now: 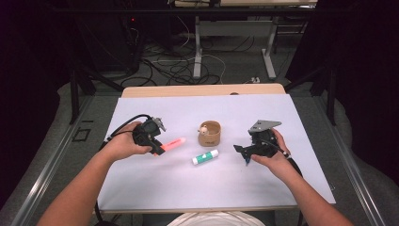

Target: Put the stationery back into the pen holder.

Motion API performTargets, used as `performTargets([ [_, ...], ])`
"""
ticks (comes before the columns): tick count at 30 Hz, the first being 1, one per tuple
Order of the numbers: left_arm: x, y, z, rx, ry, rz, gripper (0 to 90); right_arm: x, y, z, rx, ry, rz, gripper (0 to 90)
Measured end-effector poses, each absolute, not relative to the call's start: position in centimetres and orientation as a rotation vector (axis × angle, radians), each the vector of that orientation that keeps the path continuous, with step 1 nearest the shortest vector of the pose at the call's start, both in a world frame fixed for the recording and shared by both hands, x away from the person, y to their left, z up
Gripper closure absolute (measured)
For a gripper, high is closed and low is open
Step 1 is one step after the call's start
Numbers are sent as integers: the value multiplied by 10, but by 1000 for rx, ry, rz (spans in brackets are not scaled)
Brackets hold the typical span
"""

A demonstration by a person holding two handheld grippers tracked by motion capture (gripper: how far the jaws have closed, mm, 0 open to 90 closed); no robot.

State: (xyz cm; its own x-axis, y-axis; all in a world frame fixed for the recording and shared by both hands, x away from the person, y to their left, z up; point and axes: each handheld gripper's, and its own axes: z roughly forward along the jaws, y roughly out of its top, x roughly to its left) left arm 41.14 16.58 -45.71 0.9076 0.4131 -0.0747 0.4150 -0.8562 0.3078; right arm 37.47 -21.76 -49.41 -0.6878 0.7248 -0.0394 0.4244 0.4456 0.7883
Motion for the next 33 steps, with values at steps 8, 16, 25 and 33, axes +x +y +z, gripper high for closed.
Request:
performTargets([
  [8, 409, 151, -451, 2752, 618, -67, 665, 370, -204, -485, 837, 2346, 1066, 144],
  [16, 410, 137, -445, 2743, 617, -98, 665, 366, -188, -482, 648, 2368, 983, 155],
  [25, 411, 124, -444, 2718, 670, -186, 665, 359, -174, -480, 444, 2360, 912, 256],
  [33, 413, 117, -447, 2689, 731, -274, 665, 350, -162, -478, 228, 2303, 870, 373],
])
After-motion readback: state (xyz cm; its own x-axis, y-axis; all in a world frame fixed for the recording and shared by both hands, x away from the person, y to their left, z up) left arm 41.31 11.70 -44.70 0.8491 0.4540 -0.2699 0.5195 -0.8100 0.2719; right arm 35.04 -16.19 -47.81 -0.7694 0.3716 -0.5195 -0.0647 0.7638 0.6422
